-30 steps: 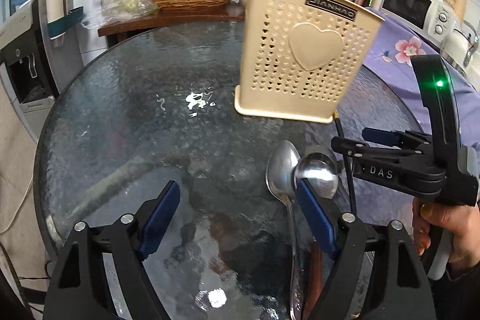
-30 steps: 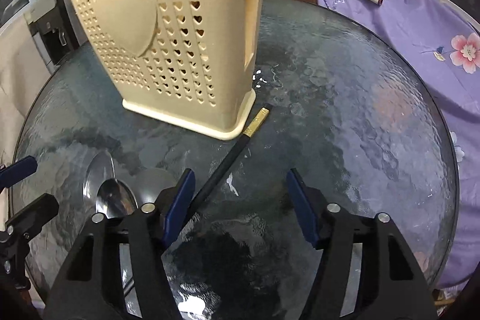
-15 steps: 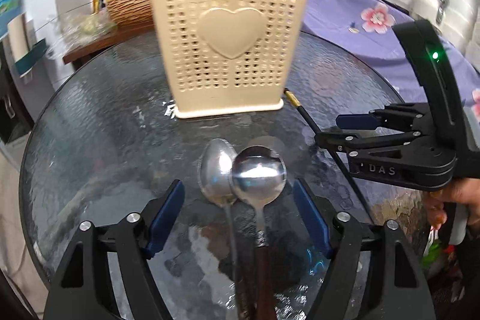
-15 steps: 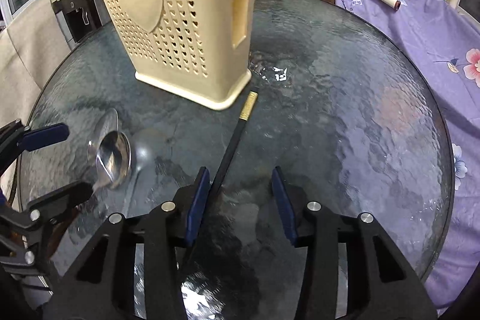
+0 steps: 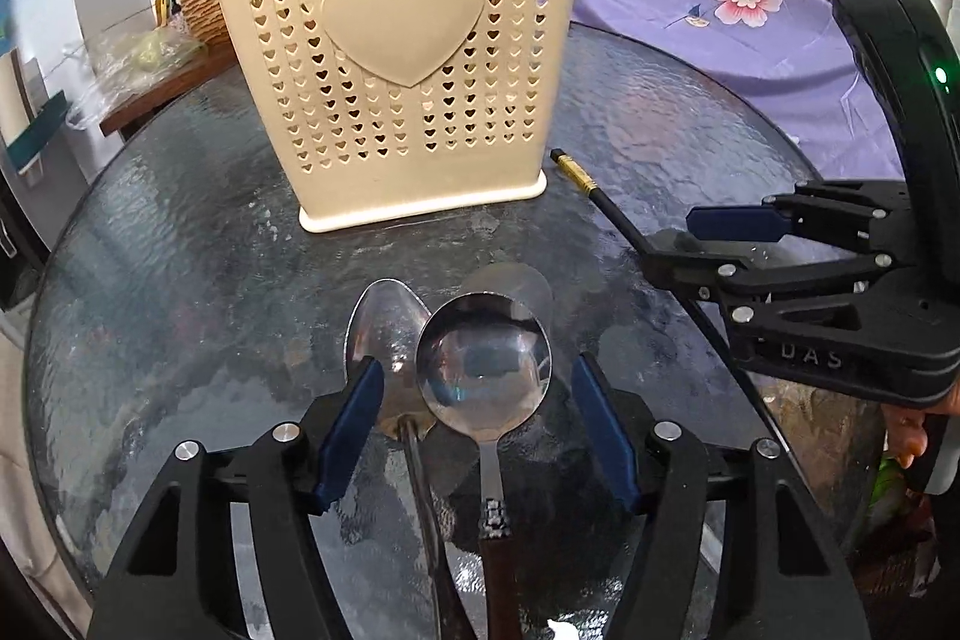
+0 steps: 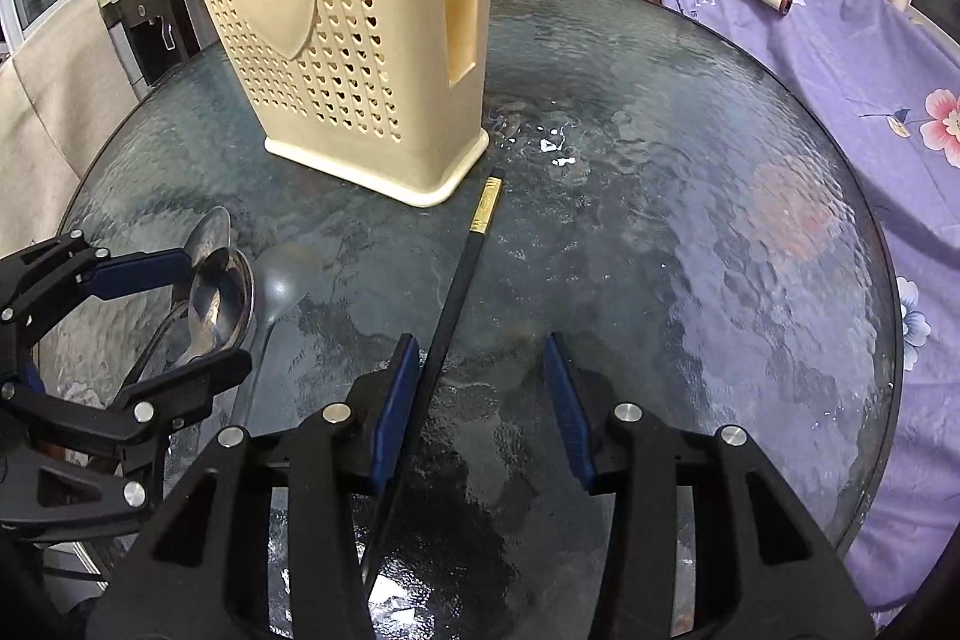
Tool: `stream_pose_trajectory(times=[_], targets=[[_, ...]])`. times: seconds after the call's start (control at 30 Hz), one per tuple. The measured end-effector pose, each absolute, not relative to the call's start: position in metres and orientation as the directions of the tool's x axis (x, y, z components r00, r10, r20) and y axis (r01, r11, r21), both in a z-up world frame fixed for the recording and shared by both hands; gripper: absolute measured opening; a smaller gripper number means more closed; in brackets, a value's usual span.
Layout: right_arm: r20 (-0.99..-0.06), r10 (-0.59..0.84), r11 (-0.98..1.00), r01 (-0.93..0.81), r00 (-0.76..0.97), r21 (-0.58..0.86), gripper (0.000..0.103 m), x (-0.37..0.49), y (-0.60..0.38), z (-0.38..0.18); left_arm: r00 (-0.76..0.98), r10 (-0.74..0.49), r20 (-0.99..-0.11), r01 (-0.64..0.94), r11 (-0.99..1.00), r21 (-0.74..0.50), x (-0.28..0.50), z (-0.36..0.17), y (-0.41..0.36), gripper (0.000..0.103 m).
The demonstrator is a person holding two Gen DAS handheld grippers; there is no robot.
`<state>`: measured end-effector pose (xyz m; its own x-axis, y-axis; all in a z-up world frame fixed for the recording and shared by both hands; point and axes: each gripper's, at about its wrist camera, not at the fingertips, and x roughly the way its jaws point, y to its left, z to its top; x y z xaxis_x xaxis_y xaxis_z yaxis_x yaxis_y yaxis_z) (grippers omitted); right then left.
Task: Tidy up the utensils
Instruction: 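Close the left tool on two spoons while the right tool grasps the black gold-tipped chopstick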
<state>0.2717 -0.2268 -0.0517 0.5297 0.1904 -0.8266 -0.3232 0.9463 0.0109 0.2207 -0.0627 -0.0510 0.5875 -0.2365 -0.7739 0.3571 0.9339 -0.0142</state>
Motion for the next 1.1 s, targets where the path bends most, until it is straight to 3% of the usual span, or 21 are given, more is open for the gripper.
stream_pose_trajectory(times=[0.2,0.37,0.8,0.97,1.1], targets=[[-0.830,0.189,0.949,-0.314,0.525,0.018,0.044,0.277,-0.226,-0.050,0.580,-0.246,-0.777,0.356,0.934,-0.031,0.225,-0.049,-0.063,0.050],[-0.834,0.184,0.956,-0.292,0.520,0.029,0.044,0.289,-0.224,-0.048,0.579,-0.239,-0.779,0.355,0.934,-0.022,0.231,-0.048,-0.068,0.046],[-0.829,0.141,0.971,-0.240,0.541,0.009,0.044,0.319,-0.209,-0.050,0.585,-0.260,-0.768,0.334,0.940,-0.064,0.227,-0.040,-0.064,0.046],[-0.828,0.139,0.972,-0.234,0.543,0.009,0.036,0.326,-0.209,-0.050,0.605,-0.269,-0.750,0.329,0.942,-0.073,0.225,-0.028,-0.060,0.046],[-0.828,0.133,0.972,-0.234,0.545,0.002,0.021,0.328,-0.210,-0.049,0.613,-0.280,-0.739,0.323,0.942,-0.089,0.225,-0.020,-0.056,0.046]])
